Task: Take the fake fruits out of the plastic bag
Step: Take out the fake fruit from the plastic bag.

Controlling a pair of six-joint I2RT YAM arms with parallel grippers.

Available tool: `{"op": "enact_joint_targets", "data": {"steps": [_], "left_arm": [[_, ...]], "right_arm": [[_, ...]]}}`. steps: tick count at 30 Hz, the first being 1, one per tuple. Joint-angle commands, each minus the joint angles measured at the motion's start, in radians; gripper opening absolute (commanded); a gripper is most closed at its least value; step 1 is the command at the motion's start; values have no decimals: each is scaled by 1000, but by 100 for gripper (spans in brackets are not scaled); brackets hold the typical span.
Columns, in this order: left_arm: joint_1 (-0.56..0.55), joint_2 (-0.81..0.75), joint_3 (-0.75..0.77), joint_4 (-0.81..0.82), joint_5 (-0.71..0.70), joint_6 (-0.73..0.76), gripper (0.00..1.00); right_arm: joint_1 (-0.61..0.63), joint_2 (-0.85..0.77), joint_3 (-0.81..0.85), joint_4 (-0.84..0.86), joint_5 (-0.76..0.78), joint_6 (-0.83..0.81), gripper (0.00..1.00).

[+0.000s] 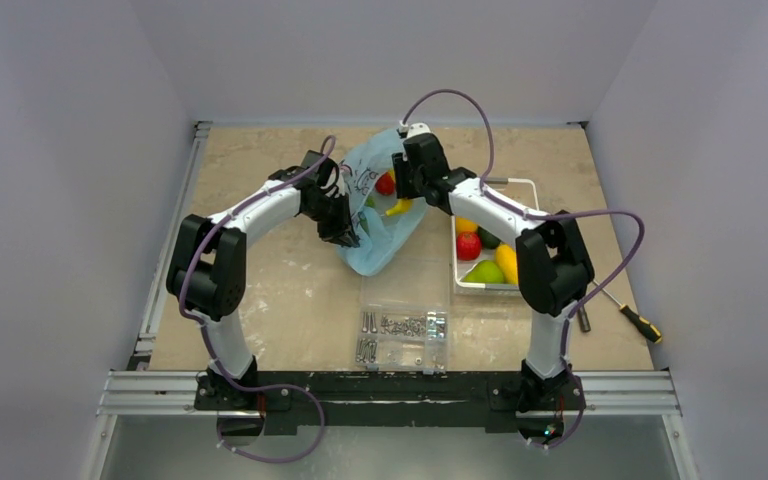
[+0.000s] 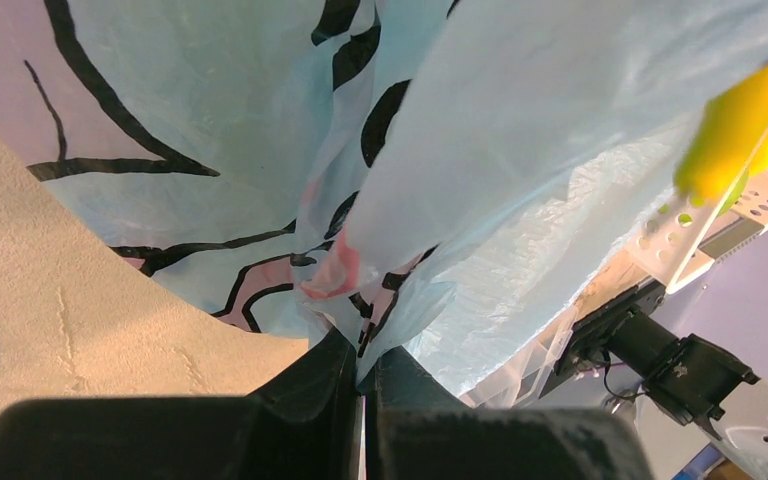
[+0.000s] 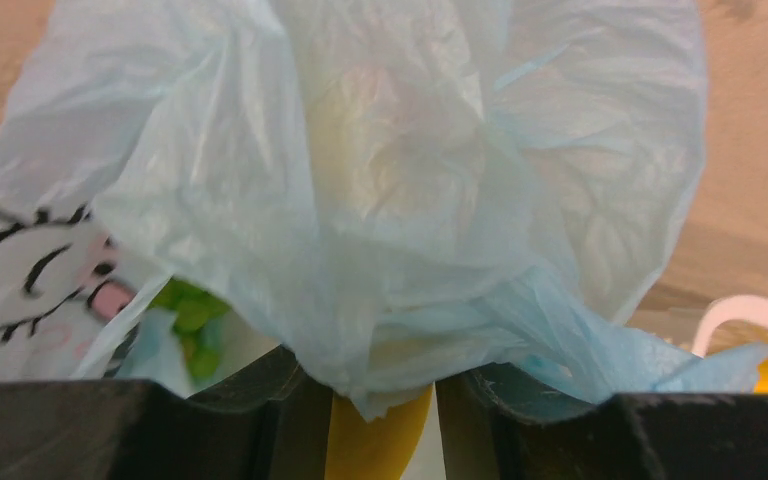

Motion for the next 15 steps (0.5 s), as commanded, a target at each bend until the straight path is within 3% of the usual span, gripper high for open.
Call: {"op": "enact_joint_targets", "data": {"steps": [1, 7, 15], "left_arm": [[-2, -20, 31, 2, 27, 4, 0], [-2, -25, 29, 3, 27, 4, 0], [-2, -24, 33, -2, 21, 6, 0]], "right_arm": [[4, -59, 37, -196, -226, 86, 13], [28, -106, -32, -334, -341, 95, 12], [53, -353, -223, -338, -277, 84, 11]]}}
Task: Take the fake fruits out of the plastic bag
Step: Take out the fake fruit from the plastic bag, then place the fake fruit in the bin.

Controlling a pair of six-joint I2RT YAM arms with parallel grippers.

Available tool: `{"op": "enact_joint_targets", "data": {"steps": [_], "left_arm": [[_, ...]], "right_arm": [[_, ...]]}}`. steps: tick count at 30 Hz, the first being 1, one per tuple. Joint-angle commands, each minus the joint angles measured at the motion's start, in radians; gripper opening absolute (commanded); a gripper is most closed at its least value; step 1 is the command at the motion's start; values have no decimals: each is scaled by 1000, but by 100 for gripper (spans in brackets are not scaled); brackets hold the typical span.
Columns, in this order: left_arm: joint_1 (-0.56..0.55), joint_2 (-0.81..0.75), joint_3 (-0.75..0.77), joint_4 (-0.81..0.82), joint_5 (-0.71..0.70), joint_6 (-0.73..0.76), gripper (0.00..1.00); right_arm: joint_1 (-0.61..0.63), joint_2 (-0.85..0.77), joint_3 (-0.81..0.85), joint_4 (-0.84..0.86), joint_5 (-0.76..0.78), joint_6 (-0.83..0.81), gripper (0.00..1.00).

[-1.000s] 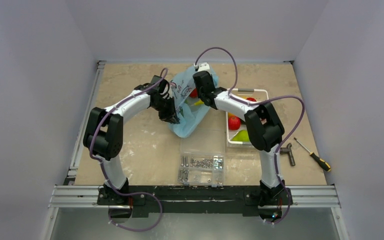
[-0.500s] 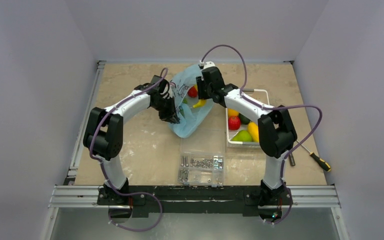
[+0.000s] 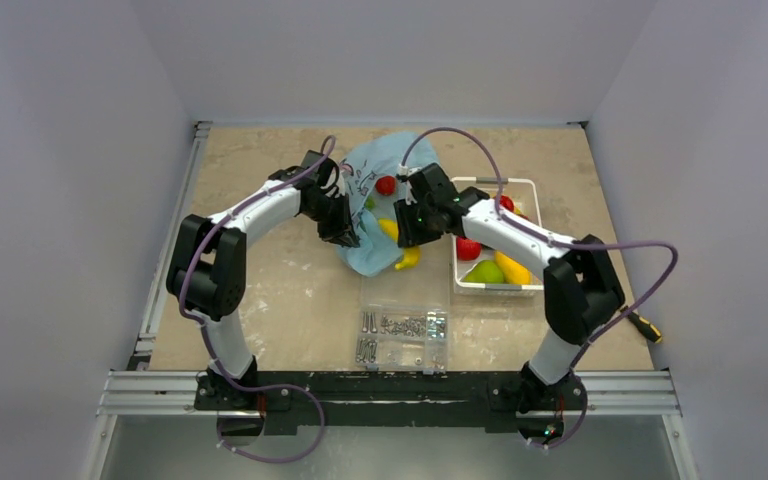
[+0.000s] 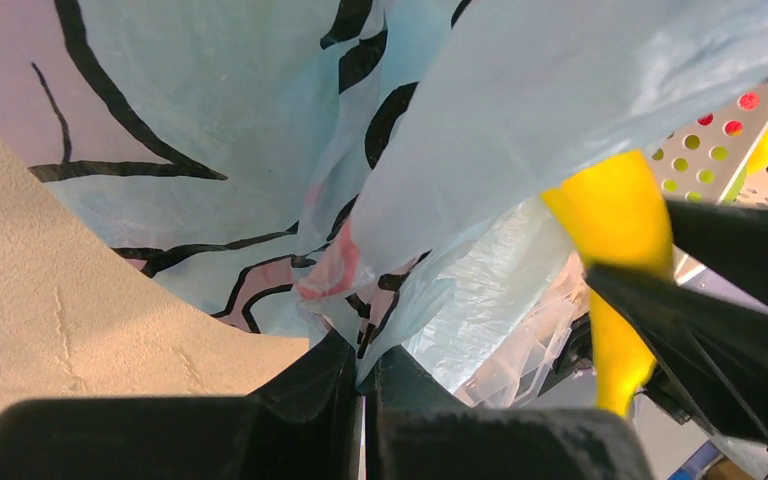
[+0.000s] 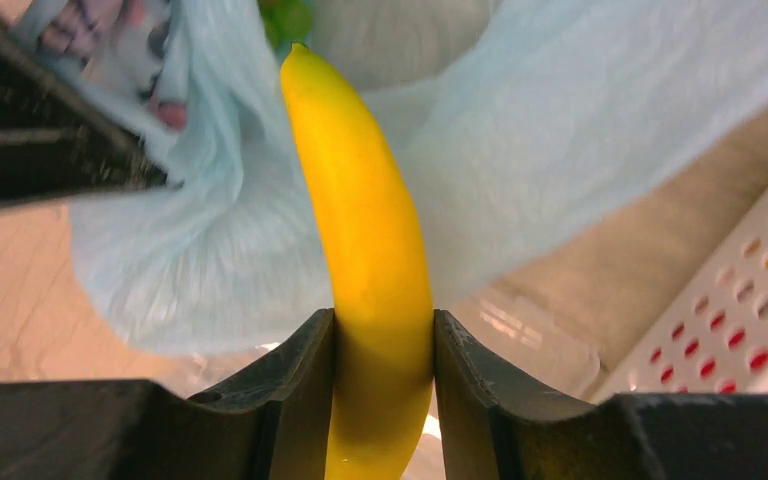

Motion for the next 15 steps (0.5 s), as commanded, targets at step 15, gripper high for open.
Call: {"op": "enact_joint_targets", "data": {"steps": [15], "left_arm": [[21, -14, 130, -115, 6, 17, 0]], "right_arm": [[-164, -566, -386, -8, 607, 167, 2]]}}
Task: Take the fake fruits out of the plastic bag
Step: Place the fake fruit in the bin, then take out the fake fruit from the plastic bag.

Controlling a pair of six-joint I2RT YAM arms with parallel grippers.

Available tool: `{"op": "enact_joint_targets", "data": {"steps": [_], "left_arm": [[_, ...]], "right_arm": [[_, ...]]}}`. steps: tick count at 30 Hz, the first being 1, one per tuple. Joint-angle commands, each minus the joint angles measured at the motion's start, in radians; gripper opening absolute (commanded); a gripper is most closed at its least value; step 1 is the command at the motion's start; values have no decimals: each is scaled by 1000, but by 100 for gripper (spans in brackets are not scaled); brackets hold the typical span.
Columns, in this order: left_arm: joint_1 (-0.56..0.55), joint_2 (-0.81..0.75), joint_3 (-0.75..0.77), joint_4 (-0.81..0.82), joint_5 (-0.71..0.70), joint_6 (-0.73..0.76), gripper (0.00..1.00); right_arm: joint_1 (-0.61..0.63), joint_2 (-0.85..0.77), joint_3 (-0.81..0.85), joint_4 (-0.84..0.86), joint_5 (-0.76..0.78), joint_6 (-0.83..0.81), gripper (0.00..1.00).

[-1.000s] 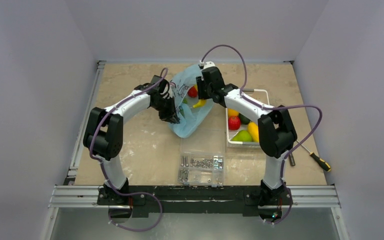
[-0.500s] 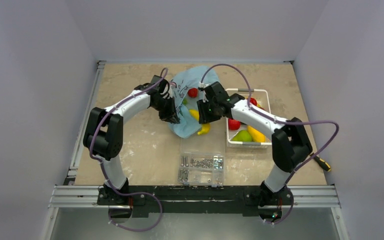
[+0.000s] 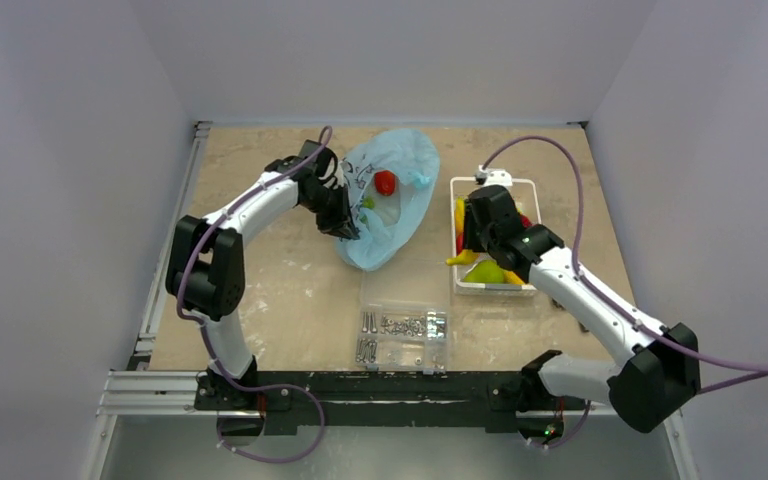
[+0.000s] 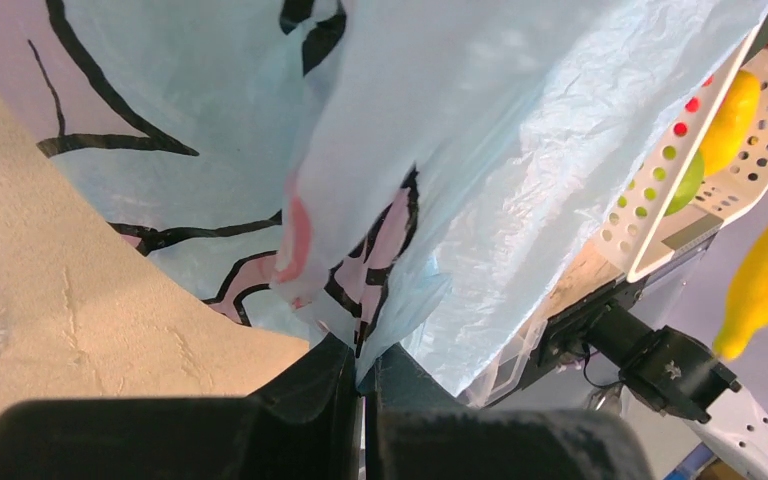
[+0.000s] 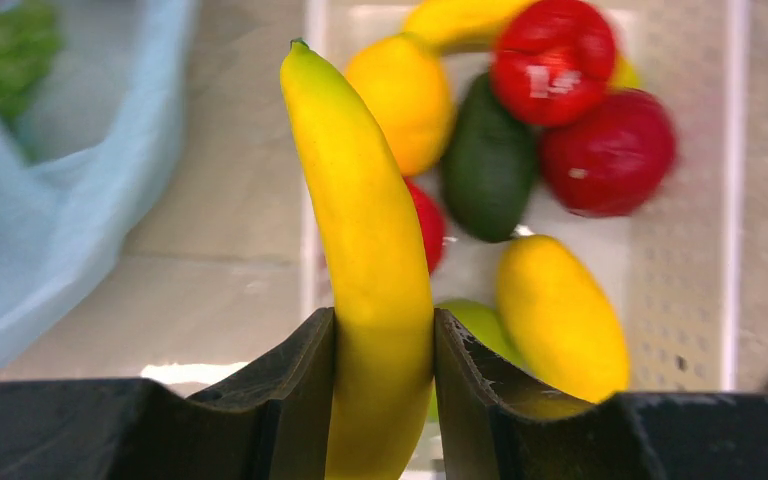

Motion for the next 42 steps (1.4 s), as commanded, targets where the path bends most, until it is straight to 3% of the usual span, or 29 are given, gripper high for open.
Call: {"op": "enact_joint_targets", "data": {"steps": [1, 4, 7, 12, 19, 21, 24, 28, 35, 42], "left_arm": [[13, -9, 54, -28, -12, 24, 0], [14, -4, 38, -23, -14, 47, 0], [14, -18, 11, -1, -32, 63, 0], [12, -7, -7, 7, -49, 78, 0], [12, -12, -8, 12, -31, 65, 0], [13, -17, -12, 4, -34, 54, 0], [12, -40, -29, 7, -70, 42, 0], [12, -40, -31, -7, -119, 43, 0], [25, 8, -15, -37, -181, 63, 0], [32, 28, -9, -36, -179, 68, 0]], "right_arm": [[-155, -14, -50, -1, 207, 85, 2], [-181, 16, -48, 13, 151, 50, 4], [-181, 64, -31, 38, 73, 15, 14], [-181, 159, 3, 58, 85, 8, 28], [-159, 192, 71, 9, 168, -12, 74], [-120, 176, 91, 14, 187, -24, 80], [-22, 170, 138, 50, 186, -53, 80], [71, 222, 191, 168, 24, -70, 77], [92, 405, 319, 339, -268, 3, 52], [107, 616, 445, 436, -353, 70, 51]]}}
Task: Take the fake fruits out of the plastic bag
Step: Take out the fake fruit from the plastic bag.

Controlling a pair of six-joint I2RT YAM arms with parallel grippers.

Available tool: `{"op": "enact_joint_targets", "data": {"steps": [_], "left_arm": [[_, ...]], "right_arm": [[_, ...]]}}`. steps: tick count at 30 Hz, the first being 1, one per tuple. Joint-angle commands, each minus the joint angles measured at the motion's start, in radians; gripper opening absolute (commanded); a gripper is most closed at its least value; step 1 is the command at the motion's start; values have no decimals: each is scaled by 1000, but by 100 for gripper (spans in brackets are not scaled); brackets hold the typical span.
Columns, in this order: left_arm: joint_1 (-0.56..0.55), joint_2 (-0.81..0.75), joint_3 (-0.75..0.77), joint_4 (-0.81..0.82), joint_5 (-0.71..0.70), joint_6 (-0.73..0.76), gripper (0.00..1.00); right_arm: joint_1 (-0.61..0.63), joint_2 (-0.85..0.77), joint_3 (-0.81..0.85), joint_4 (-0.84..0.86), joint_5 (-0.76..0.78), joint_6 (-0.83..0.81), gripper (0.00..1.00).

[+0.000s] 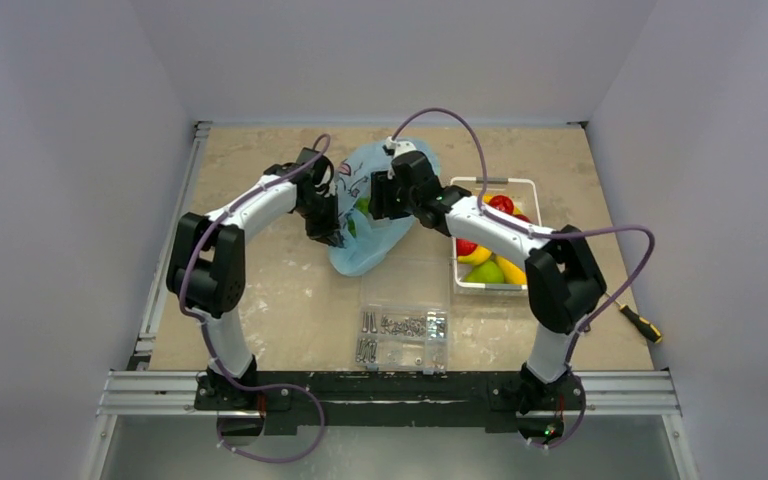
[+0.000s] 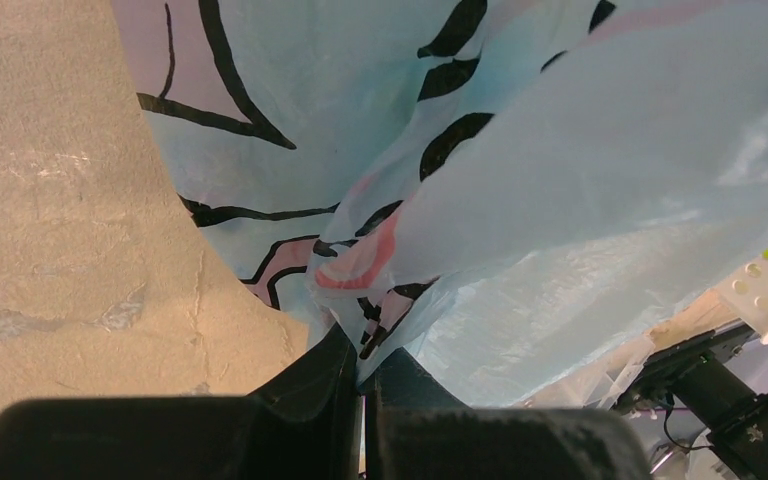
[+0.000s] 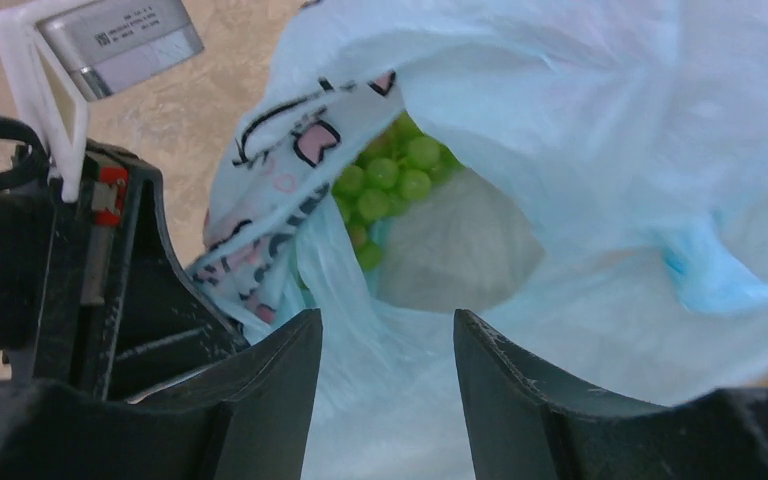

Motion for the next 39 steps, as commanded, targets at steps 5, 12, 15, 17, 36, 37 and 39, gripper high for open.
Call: {"op": "enact_joint_targets", "data": {"steps": [5, 12, 15, 17, 36, 37, 39], "left_arm": [[8, 18, 19, -7, -15, 12, 0], [9, 18, 21, -7, -9, 12, 0], [9, 17, 22, -6, -5, 13, 0], [9, 17, 22, -4, -3, 14, 0], [8, 15, 18, 18, 61, -4, 0], [8, 15, 18, 18, 62, -4, 0], [8, 16, 17, 20, 65, -6, 0]], "right_arm": [[10, 194, 178, 103, -45, 60, 52], [9, 288, 265, 67, 89, 111, 51], [9, 312, 281, 62, 126, 118, 47], [8, 323, 296, 52, 140, 116, 47], [-9, 402, 325, 83, 72, 85, 54], [-7, 407, 325, 84, 63, 87, 55], [-4, 418, 329, 88, 45, 93, 57]]}}
